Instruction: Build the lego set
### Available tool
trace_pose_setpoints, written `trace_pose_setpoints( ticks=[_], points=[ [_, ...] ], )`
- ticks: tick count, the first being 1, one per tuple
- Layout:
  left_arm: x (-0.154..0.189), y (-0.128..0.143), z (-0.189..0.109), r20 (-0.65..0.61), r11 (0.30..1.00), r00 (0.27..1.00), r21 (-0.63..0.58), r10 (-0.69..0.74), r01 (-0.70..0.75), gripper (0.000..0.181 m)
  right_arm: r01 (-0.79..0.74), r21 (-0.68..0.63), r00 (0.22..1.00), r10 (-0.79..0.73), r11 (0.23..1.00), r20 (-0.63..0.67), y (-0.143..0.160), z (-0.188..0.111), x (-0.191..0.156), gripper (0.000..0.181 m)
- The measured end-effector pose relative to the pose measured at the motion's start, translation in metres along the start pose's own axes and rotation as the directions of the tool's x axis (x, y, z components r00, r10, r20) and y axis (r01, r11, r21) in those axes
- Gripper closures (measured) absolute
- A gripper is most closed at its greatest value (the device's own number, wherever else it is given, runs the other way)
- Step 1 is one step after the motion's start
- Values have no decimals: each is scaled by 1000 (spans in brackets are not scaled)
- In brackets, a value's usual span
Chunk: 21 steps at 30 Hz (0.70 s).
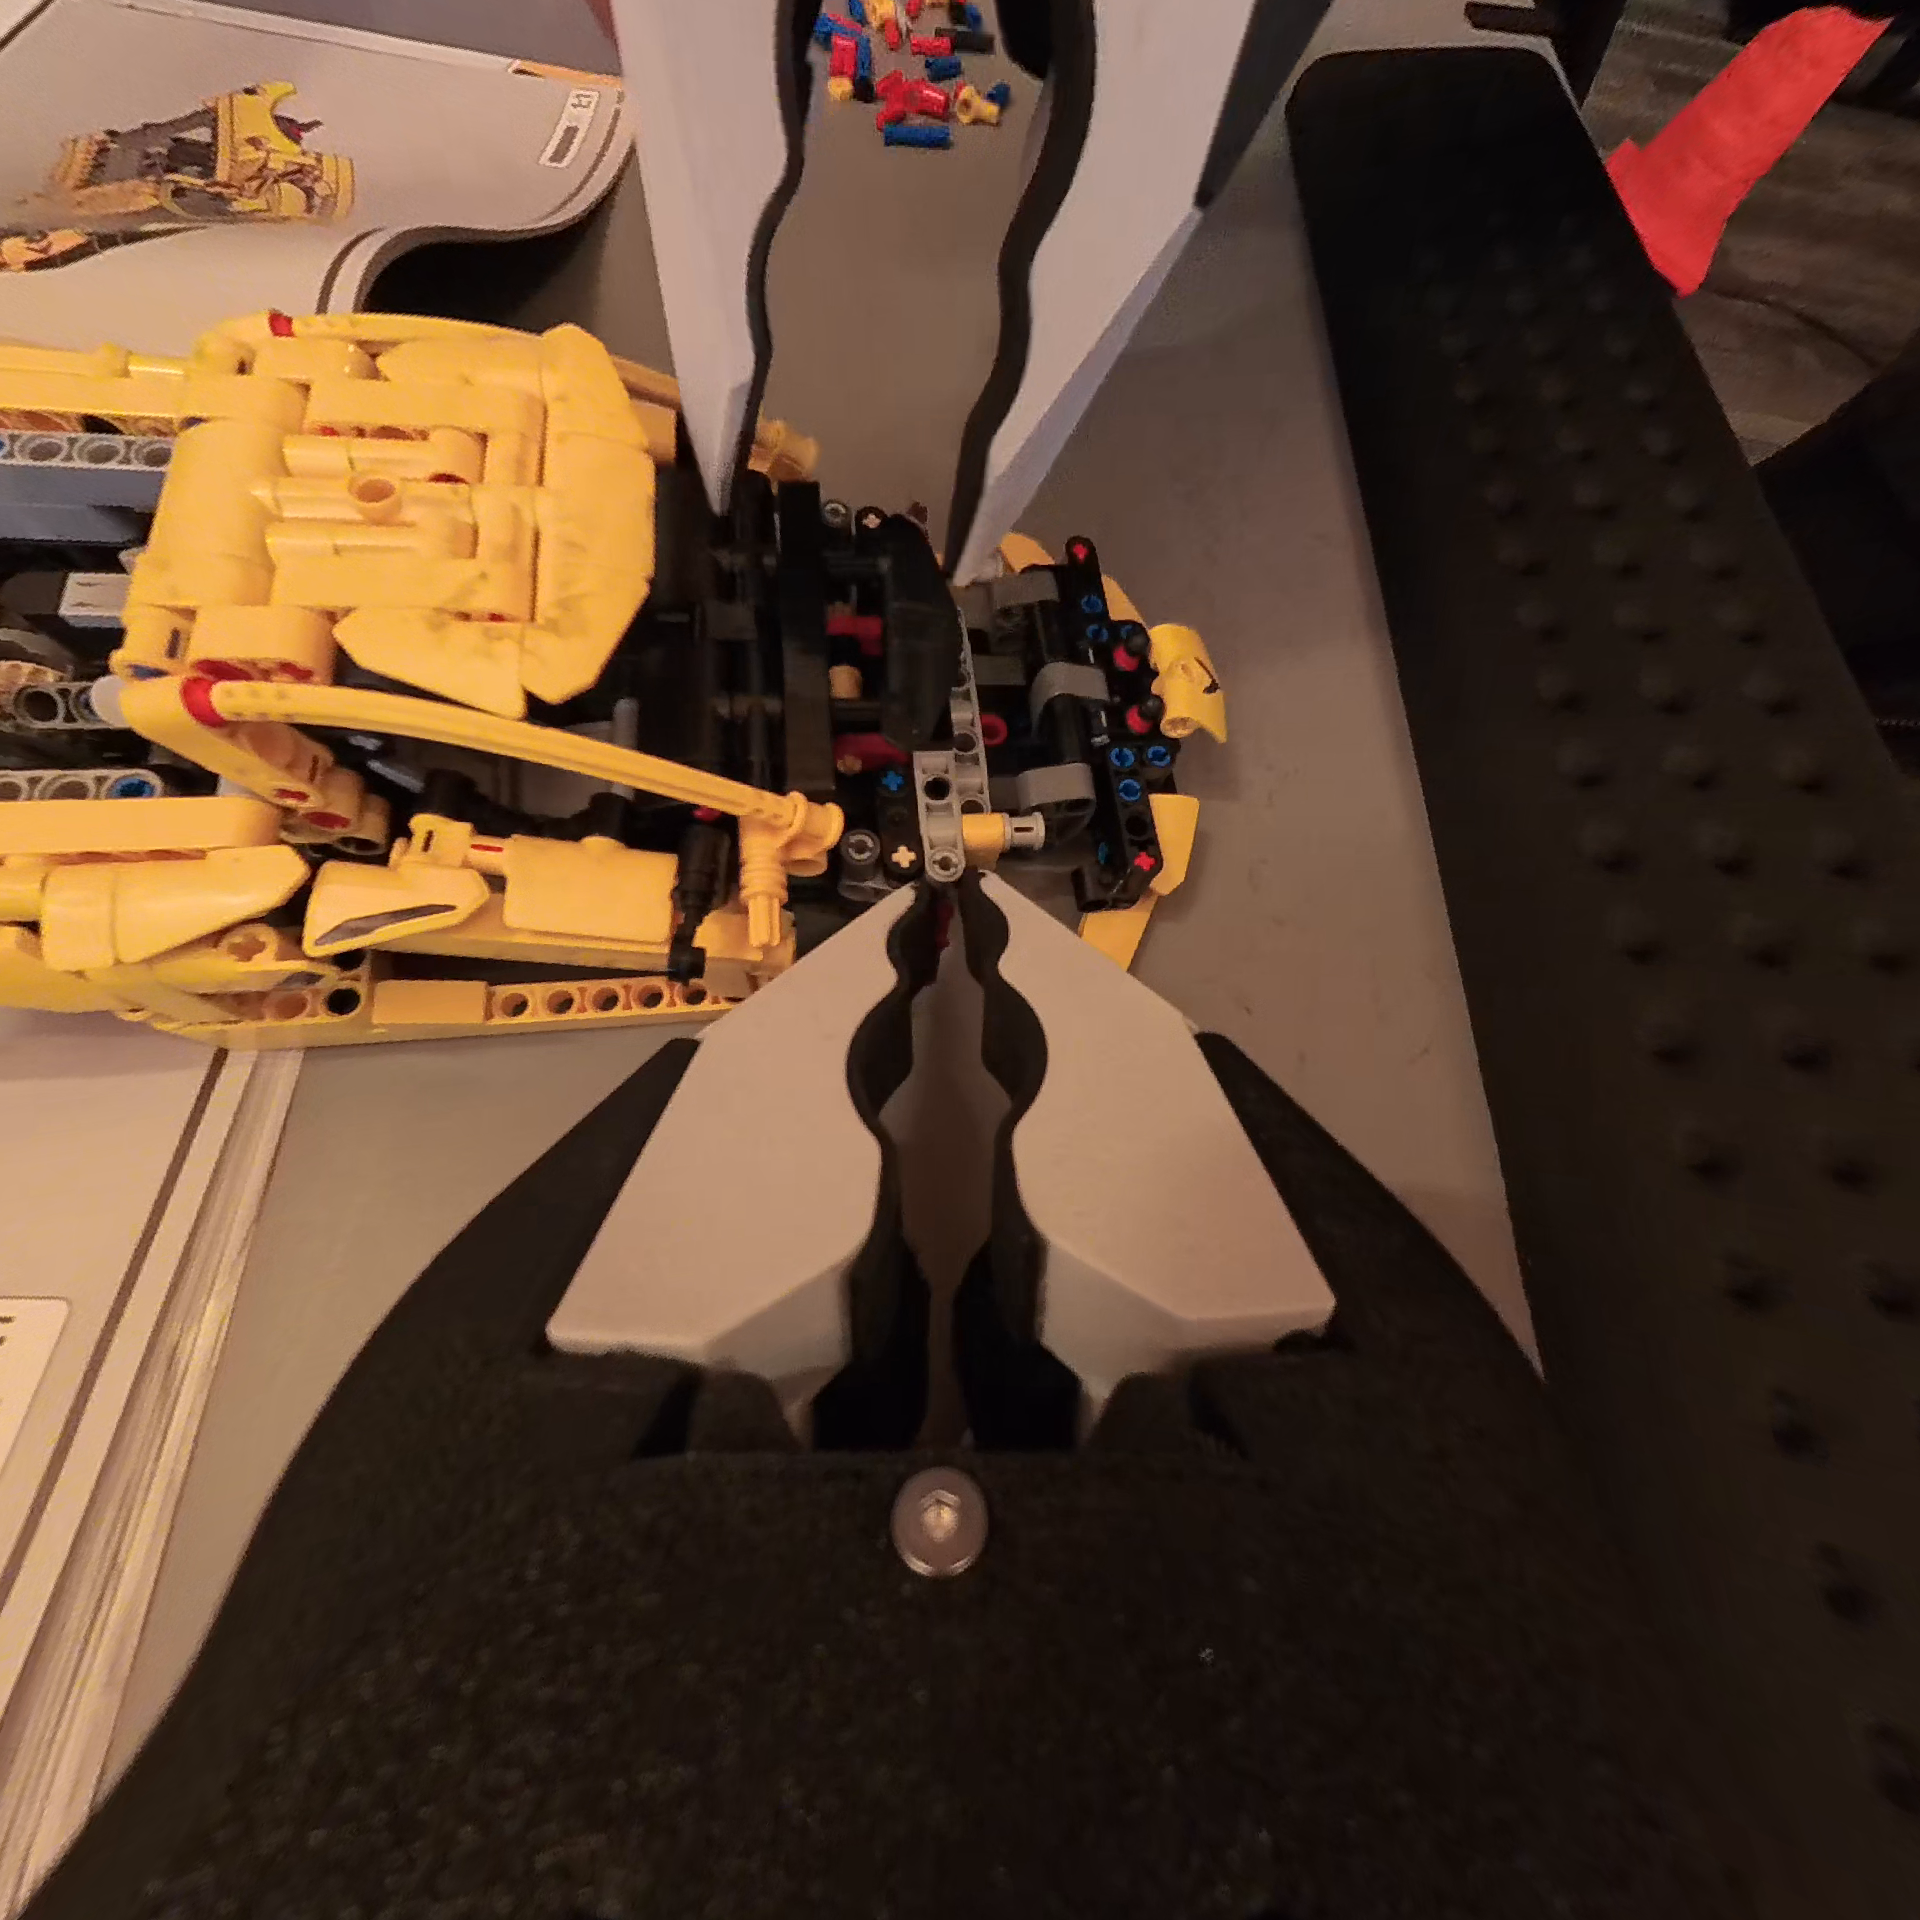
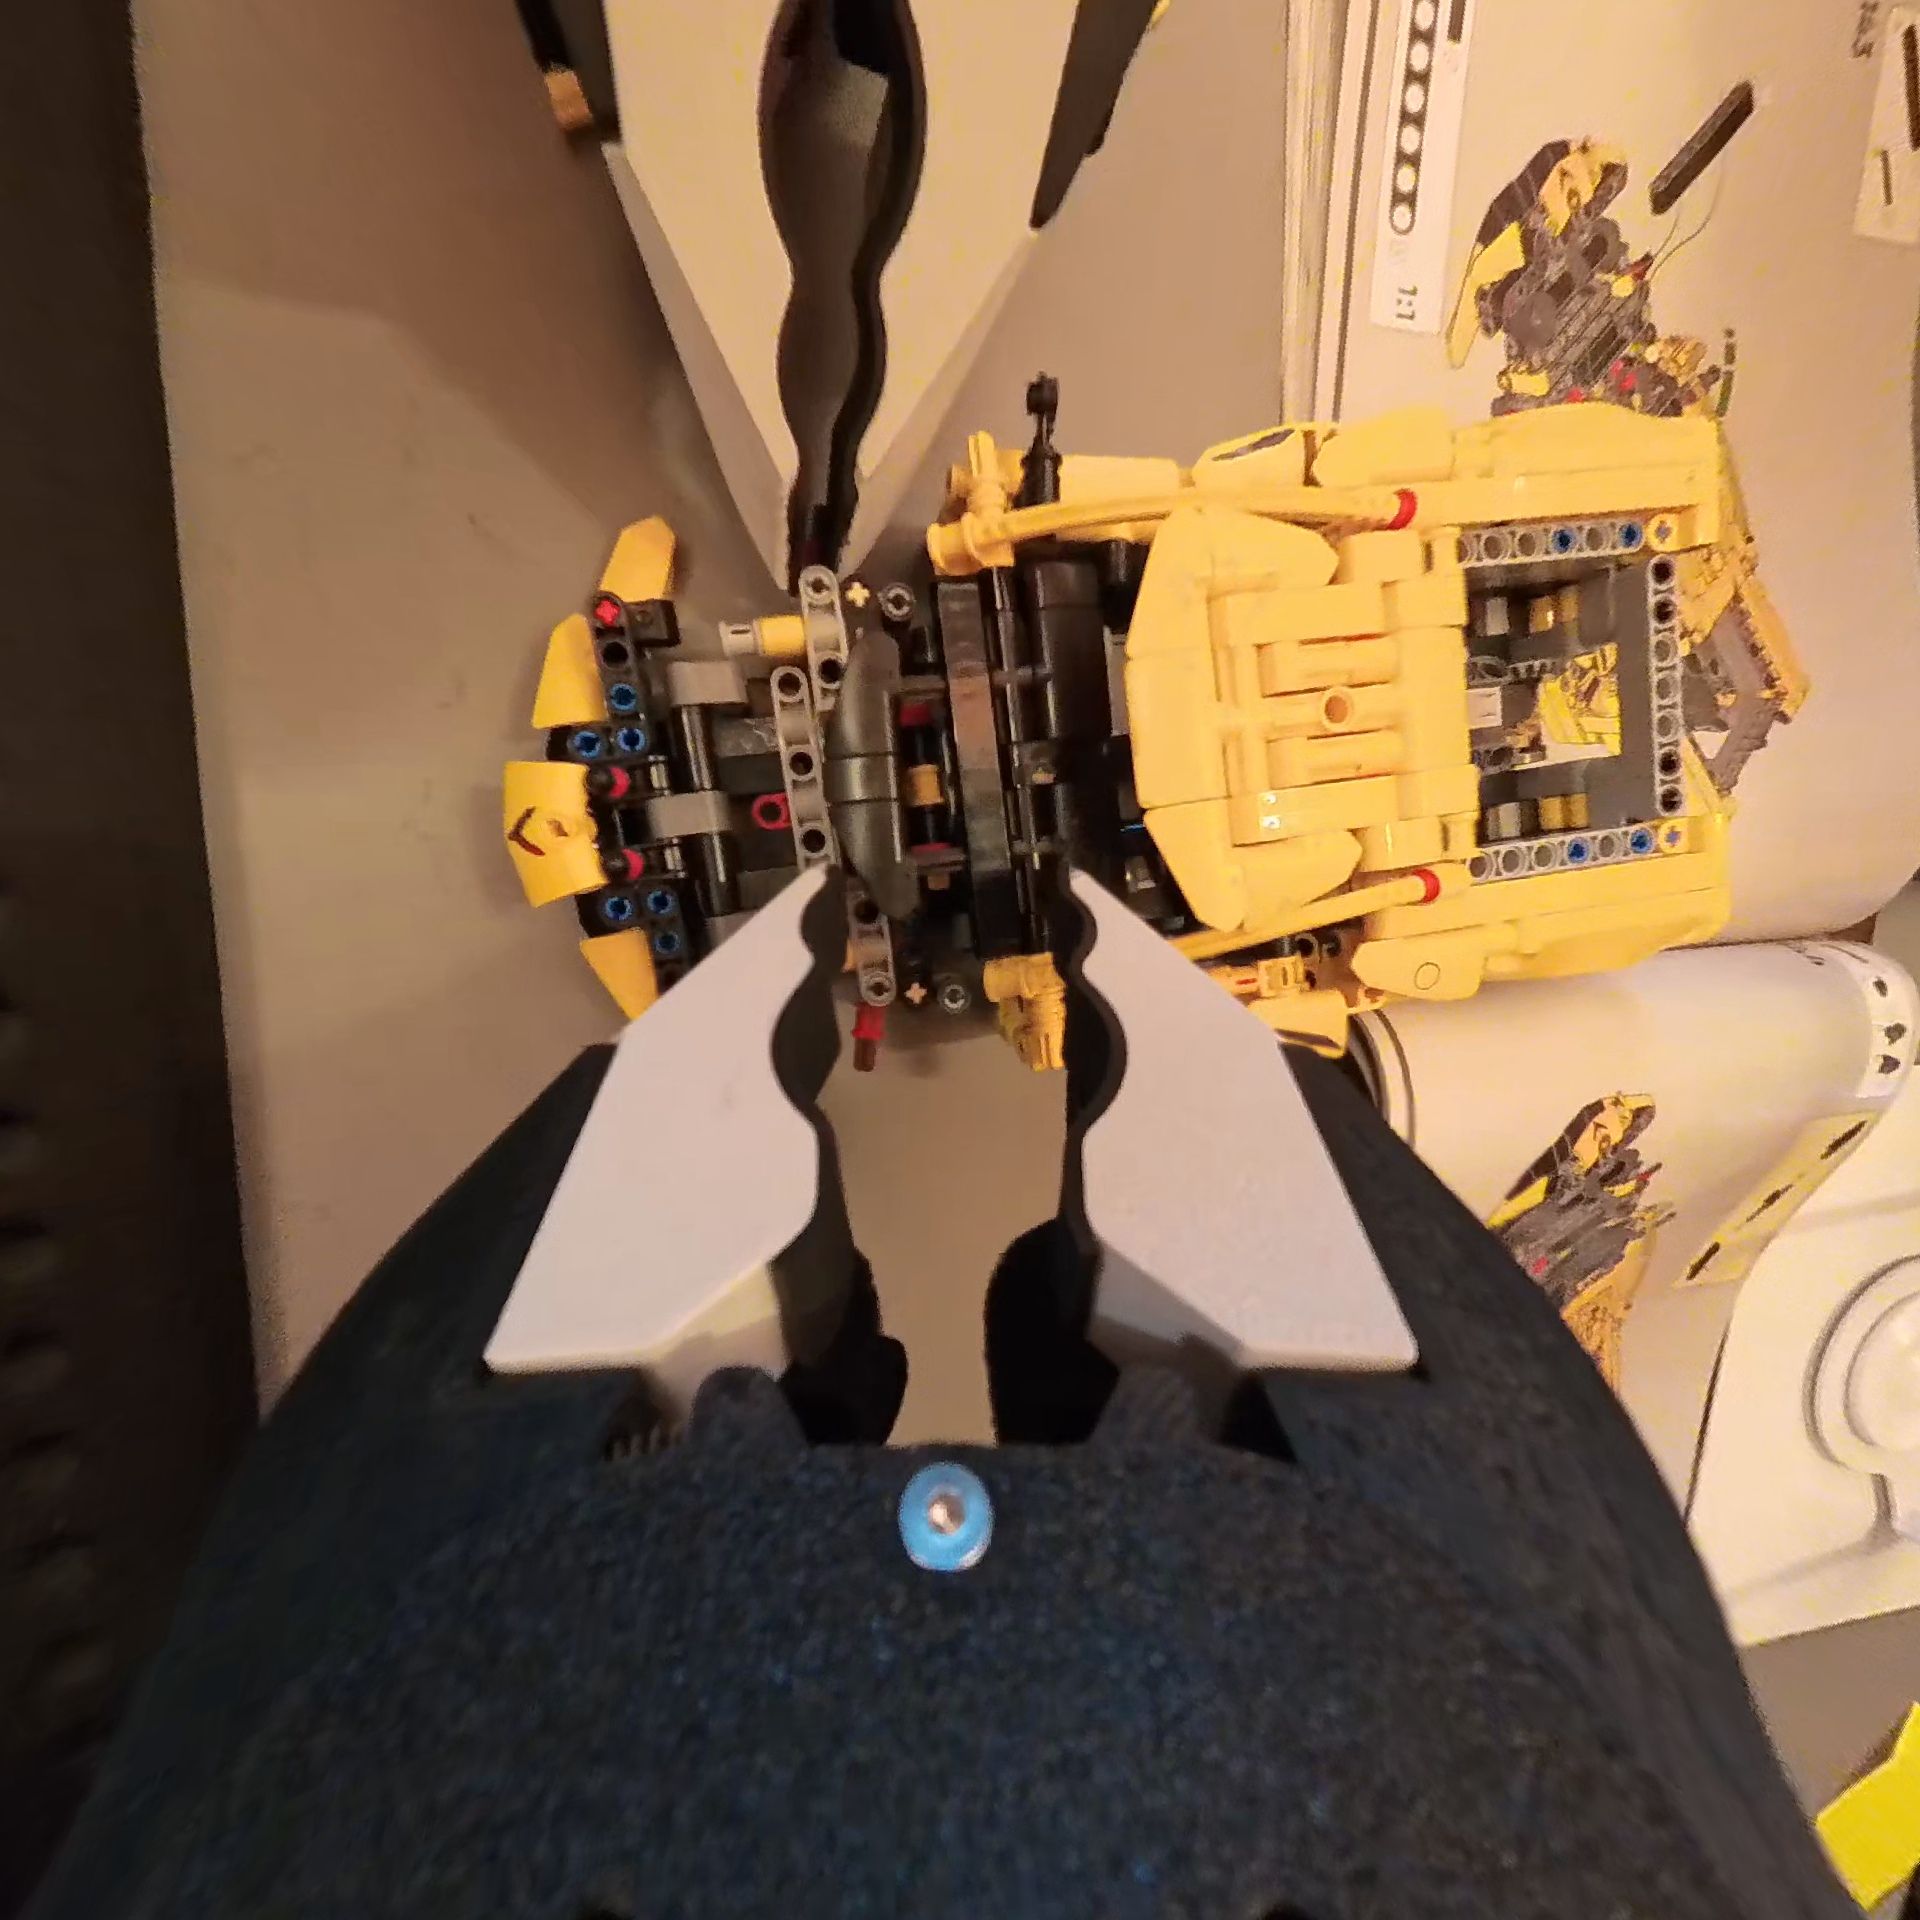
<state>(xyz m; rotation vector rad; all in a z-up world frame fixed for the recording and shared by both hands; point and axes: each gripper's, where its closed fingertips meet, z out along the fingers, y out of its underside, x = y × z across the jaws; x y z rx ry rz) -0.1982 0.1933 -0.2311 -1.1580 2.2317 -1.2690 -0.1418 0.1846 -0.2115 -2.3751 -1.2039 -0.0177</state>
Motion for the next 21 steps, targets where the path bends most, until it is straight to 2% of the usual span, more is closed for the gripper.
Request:
trace_pose_setpoints(
  ticks=[6,13,21],
  points=[
    [0,0,0,2,1000,1000,0,2,-2,177,-20,-9,999,20,1000,35,0,2,1,147],
    [0,-1,1,2,1000,1000,1,0,0,177,64,-31,998,-64,997,-18,2,3,2,151],
    [0,-1,1,-1,1000,1000,2,-2,2,177,41,-50,999,-42,998,-29,2,3,2,151]
  ],
)
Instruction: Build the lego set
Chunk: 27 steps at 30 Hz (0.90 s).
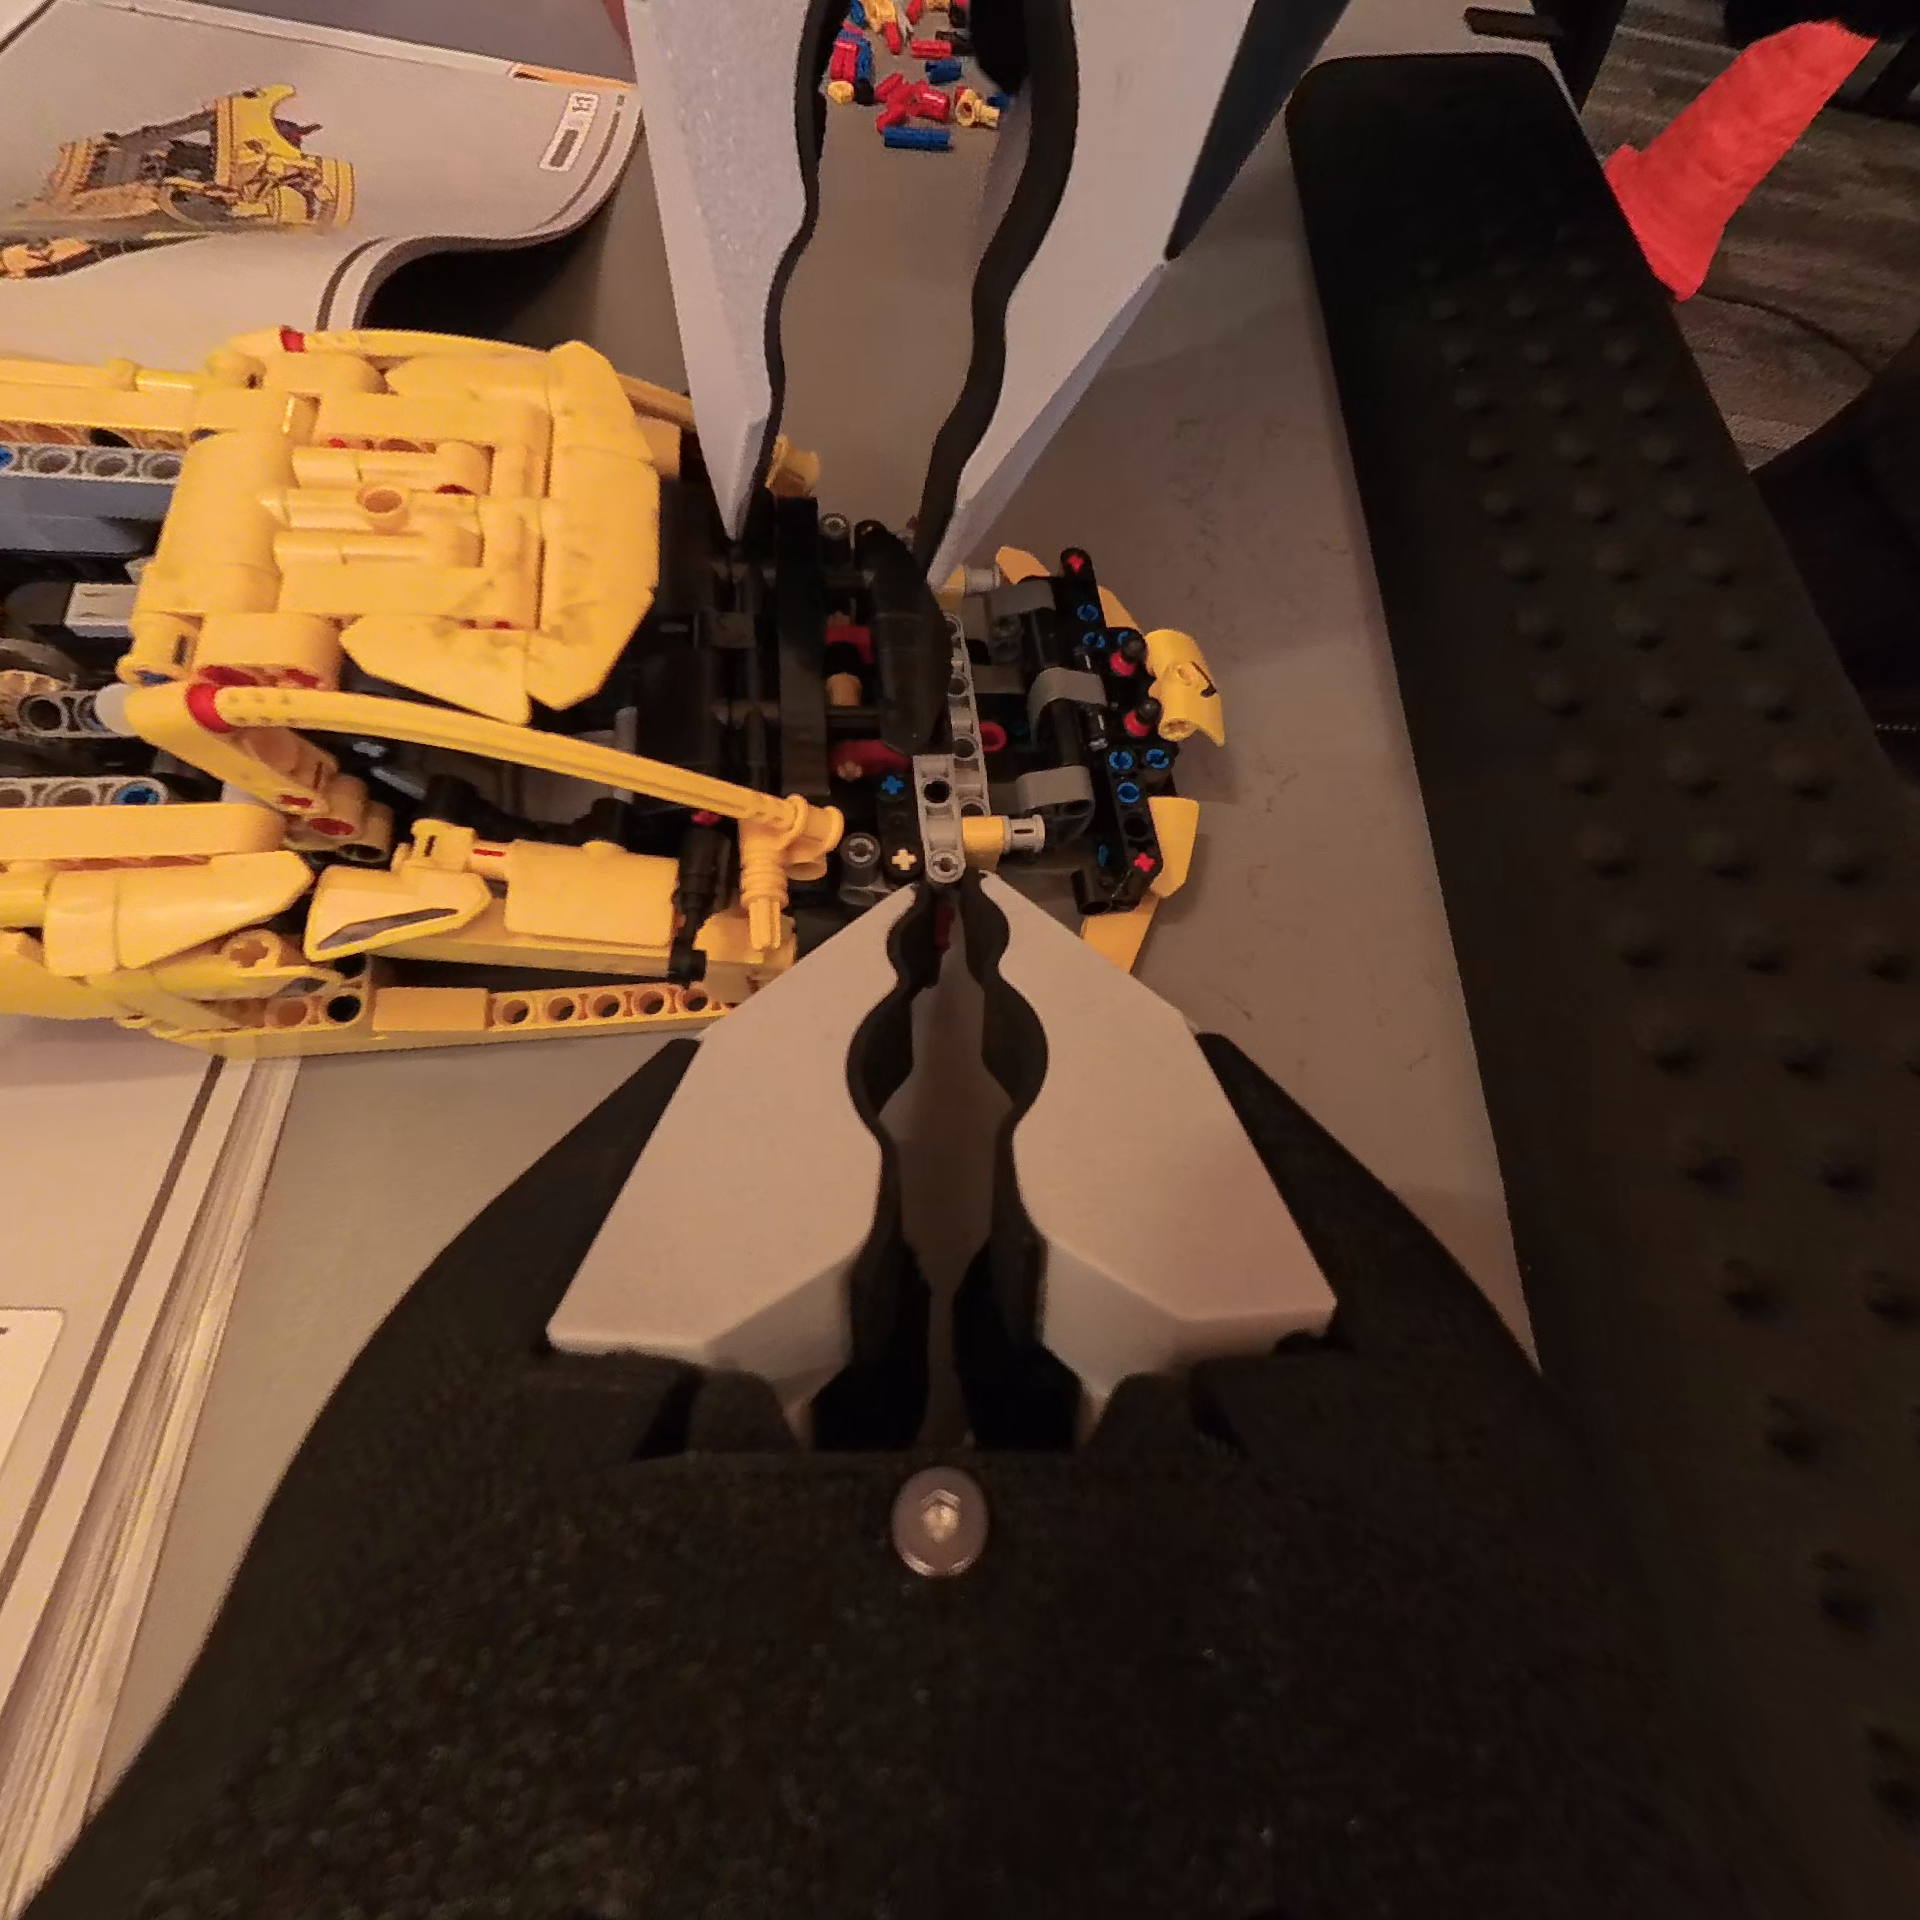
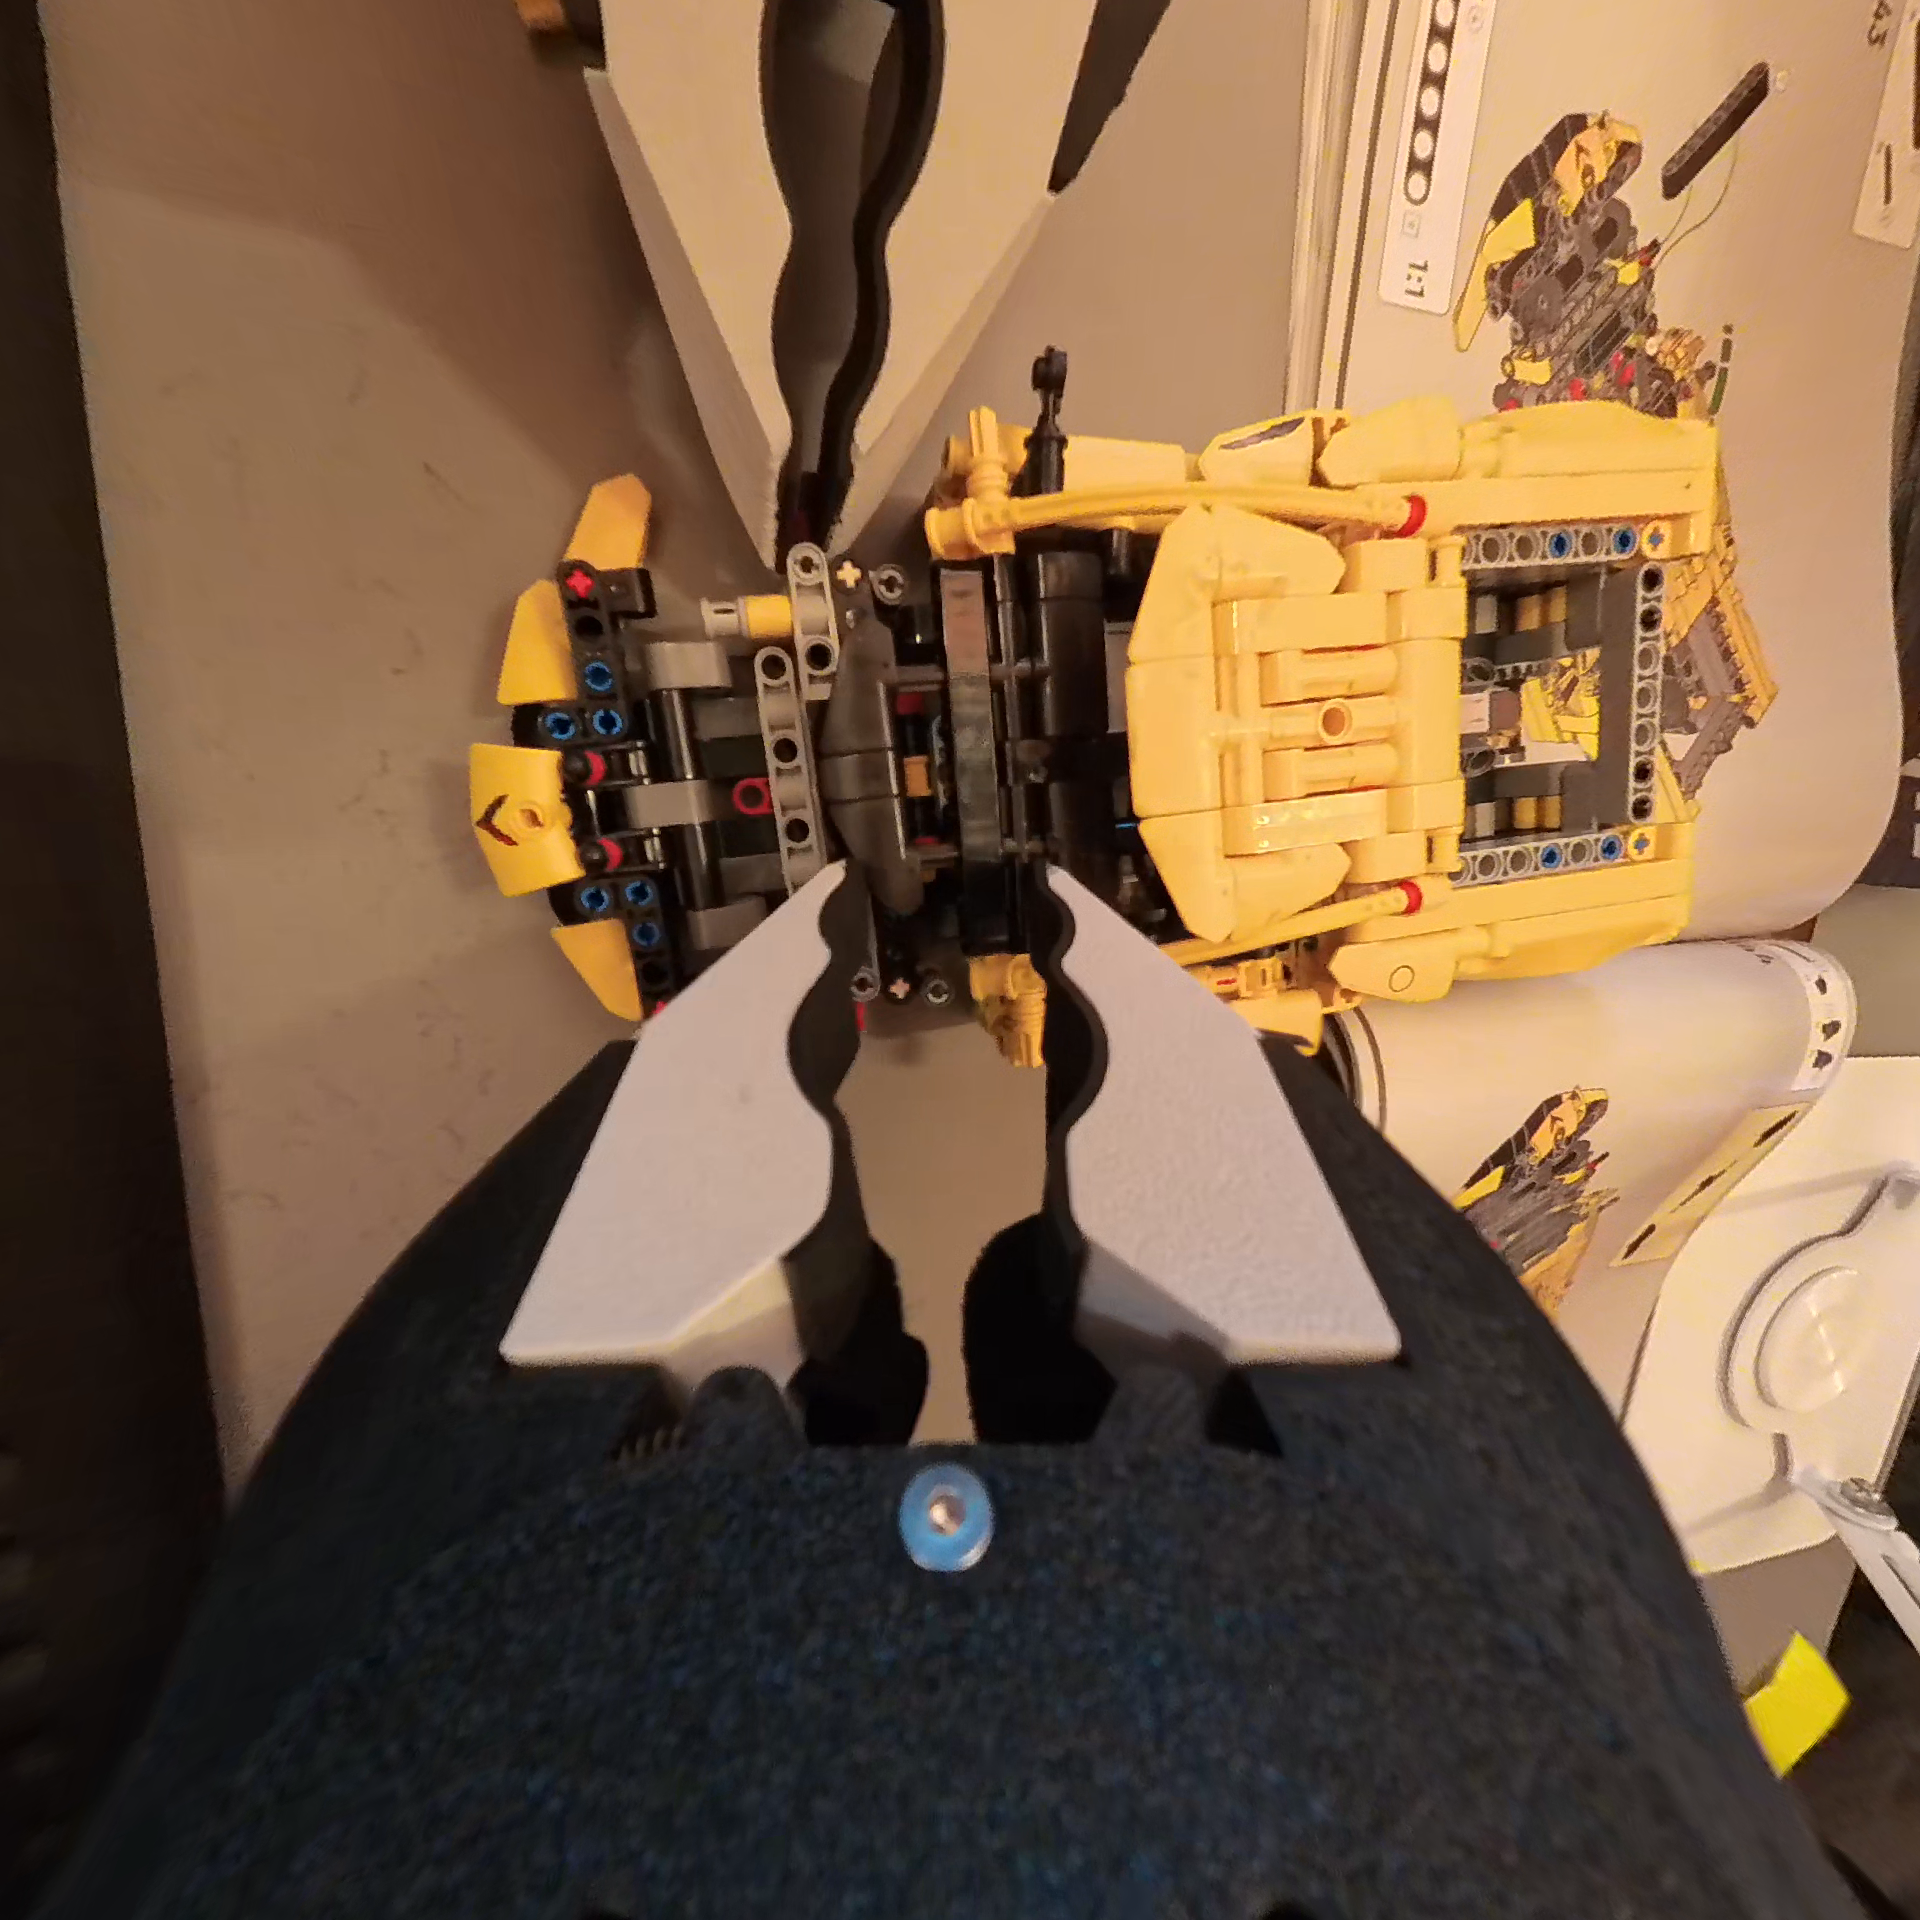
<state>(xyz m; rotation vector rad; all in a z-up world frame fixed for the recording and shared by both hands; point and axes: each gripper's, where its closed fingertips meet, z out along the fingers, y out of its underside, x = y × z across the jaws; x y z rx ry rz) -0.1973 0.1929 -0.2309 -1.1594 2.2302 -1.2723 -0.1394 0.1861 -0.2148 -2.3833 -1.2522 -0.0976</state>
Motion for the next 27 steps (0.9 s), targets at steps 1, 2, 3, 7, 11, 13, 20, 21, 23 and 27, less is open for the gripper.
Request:
trace_pose_setpoints(
  ticks=[1,2,3,7,11,13,20,21,23,27],
  points=[
    [0,0,0,-2,1000,1000,0,-1,1,177,-13,-9,1000,13,1000,-4,-1,-1,0,151],
    [0,0,0,-4,1000,1000,-1,-1,1,177,-21,-18,1000,20,1000,-11,-1,-1,-1,150],
    [1,0,0,-3,1000,1000,-1,1,-1,177,-16,-32,1000,15,999,-23,0,-3,-1,150],
    [0,0,0,-3,1000,1000,-1,2,-2,177,-13,71,1000,14,997,-14,-25,-10,-9,146],
    [0,0,0,0,1000,1000,-1,5,-5,177,14,24,998,-13,1000,-58,-16,7,0,137],
    [0,0,0,0,1000,1000,-2,5,-5,176,-3,58,998,7,998,-64,-16,7,-1,137],
    [0,0,0,-1,1000,1000,-2,-2,2,176,10,95,996,-1,995,-94,-17,8,-4,145],
    [0,0,0,0,1000,1000,-2,-2,2,177,14,93,995,-4,996,-100,-17,8,-4,146],
    [0,0,0,0,1000,1000,-2,-3,3,176,8,106,995,3,994,-99,-17,8,-4,146],
    [0,0,0,3,1000,1000,-2,-1,1,176,28,104,994,-16,994,-109,-17,8,-4,146]
  ],
)
